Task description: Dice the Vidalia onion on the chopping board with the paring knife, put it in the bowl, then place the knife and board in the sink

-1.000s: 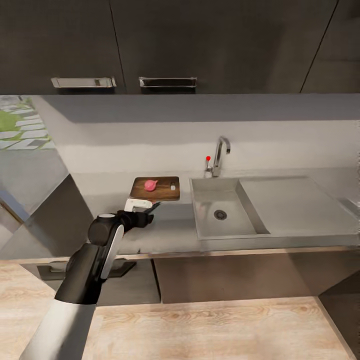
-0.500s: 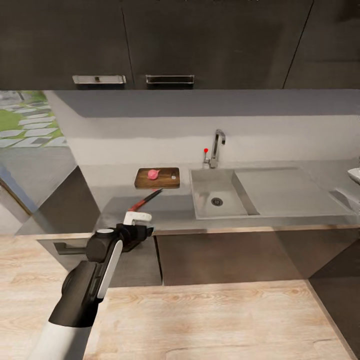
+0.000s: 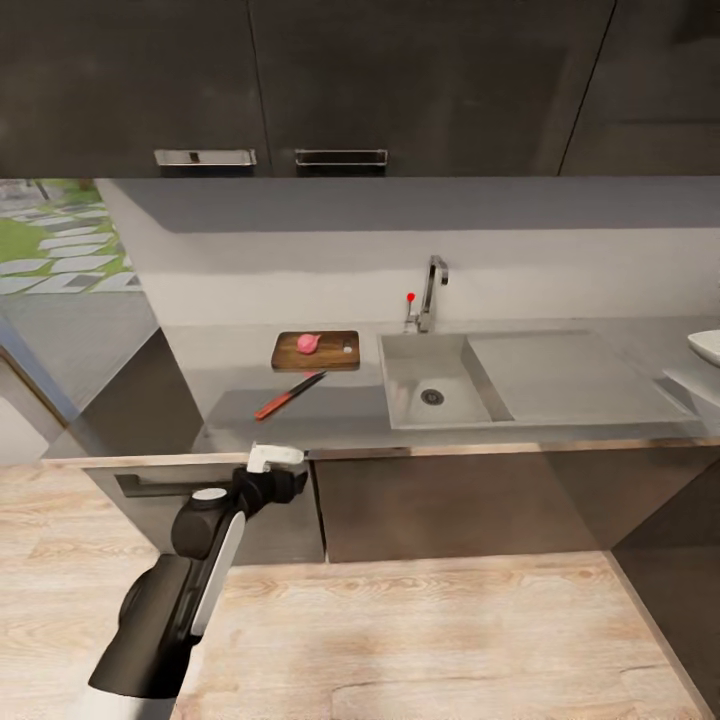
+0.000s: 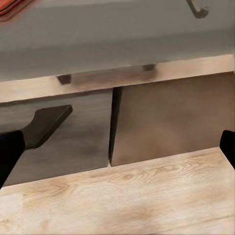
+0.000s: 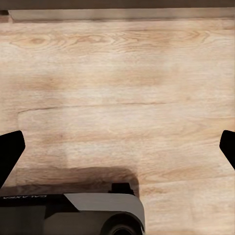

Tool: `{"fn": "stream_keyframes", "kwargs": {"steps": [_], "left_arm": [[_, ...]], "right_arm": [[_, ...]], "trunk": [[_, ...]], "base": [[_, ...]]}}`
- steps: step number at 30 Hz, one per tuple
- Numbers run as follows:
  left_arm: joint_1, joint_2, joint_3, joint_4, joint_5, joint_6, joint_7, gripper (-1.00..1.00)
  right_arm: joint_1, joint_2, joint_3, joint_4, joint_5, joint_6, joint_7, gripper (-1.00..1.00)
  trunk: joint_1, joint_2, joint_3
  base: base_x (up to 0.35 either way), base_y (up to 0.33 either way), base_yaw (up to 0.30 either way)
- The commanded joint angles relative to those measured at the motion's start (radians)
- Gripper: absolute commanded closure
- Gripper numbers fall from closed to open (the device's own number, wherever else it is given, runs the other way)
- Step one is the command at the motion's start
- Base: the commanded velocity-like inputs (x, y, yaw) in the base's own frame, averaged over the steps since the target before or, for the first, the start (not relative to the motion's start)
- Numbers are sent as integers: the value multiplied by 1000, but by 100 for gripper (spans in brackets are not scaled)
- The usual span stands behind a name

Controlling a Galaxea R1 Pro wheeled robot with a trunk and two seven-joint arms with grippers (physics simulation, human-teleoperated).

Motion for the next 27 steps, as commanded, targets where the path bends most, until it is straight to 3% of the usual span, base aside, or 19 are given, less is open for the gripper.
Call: {"fn": "stream_keyframes", "kwargs": {"steps": [1, 6, 9, 10, 15, 16, 21, 26, 27], "left_arm": [[16, 0, 0, -1, 2, -11, 0, -100], [74, 0, 0, -1, 2, -51, -3, -100], [138, 1, 1, -1, 2, -120, -5, -100], [228, 12, 2, -1, 2, -235, -5, -100], [371, 33, 2, 0, 2, -385, -6, -100], [475, 57, 3, 8, 4, -498, -5, -100], [607, 68, 4, 17, 5, -647, -4, -100], [696, 70, 7, 34, 5, -754, -1, -100], [743, 71, 11, 53, 5, -818, 0, -100]], "right_arm": [[-1, 0, 9, 0, -7, -3, -6, -100], [-1, 0, 9, 0, -7, -4, -6, -100], [-1, 0, 9, 0, -7, -4, -6, -100], [-1, 0, 9, 0, -7, -5, -6, -100], [-1, 0, 9, -1, -7, -6, -6, -100], [-1, 0, 9, -1, -7, -6, -6, -100], [-1, 0, 9, -2, -7, -7, -6, -100], [-1, -1, 9, -4, -7, -7, -6, -100], [-1, -2, 9, -6, -7, -7, -6, -100]], "trunk": [[1, -2, -2], [1, -2, -2], [1, -2, -2], [1, -2, -2], [1, -2, -2], [1, -2, -1], [1, -2, 2], [1, -2, 8], [1, -2, 9]], "base": [[-4, 0, 0], [-2, 0, 0], [0, 0, 0], [0, 0, 0], [0, 0, -1], [0, 0, -77], [0, 0, -134], [0, 0, -178], [0, 0, -190]]}}
